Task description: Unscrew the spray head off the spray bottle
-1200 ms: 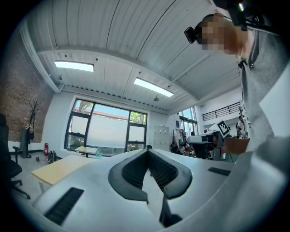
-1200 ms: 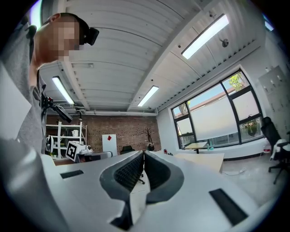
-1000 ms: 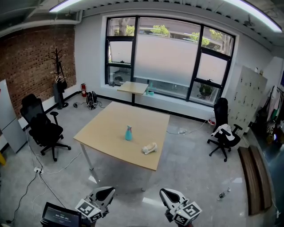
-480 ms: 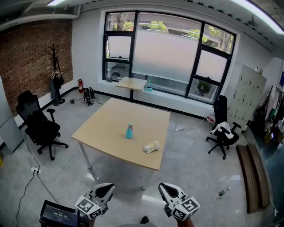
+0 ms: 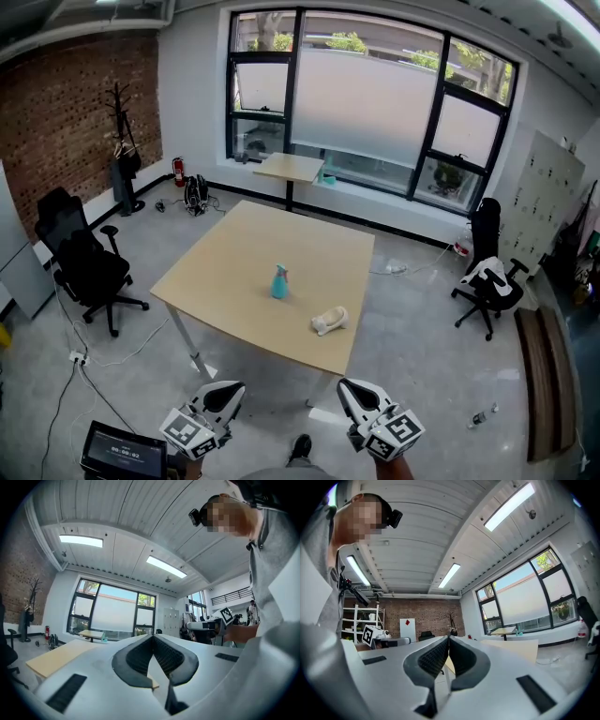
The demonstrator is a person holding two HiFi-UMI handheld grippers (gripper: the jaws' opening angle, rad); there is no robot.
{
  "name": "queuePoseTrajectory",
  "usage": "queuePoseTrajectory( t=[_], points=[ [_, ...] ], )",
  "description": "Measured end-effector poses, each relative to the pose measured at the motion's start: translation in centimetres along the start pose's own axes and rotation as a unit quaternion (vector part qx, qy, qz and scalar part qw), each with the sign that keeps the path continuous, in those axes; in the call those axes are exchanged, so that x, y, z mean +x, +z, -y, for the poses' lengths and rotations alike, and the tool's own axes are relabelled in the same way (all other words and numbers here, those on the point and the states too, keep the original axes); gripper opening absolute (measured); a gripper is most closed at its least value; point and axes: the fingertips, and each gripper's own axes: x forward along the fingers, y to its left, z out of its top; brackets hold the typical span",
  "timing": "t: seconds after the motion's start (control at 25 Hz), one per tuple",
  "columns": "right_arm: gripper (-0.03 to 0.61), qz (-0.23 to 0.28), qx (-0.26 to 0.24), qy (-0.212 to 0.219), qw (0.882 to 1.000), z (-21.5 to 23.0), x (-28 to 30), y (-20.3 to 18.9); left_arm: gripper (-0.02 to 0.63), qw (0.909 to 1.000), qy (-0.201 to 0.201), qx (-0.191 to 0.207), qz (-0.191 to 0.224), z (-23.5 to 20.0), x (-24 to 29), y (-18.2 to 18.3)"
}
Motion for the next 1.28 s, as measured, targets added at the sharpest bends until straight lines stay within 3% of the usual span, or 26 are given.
queuePoseTrajectory(
  t=[0.2,0.56,0.8,1.0,1.28],
  points=[
    [0.006,0.000,0.017,0.001,1.000,7.2,4.1,-0.7,0.005,0.9999,0.005,-0.005,-0.014,-3.9,7.4,-1.8],
    [0.006,0.007,0.027,0.042,0.999,17.2,11.6,1.6,0.005,0.9998,0.008,0.009,-0.013,-9.1,19.9,0.4],
    [0.006,0.006,0.019,0.058,0.998,18.7,14.1,2.0,0.005,0.9994,0.030,0.017,0.006,-11.0,21.6,0.9],
    [0.006,-0.006,0.024,0.062,0.998,24.7,19.6,1.4,0.005,0.9990,0.040,0.009,0.014,-16.8,27.8,-0.2],
    [0.006,-0.012,0.025,0.050,0.998,24.8,18.9,1.4,0.005,0.9988,0.043,0.012,0.018,-17.6,28.6,-0.7]
  ],
)
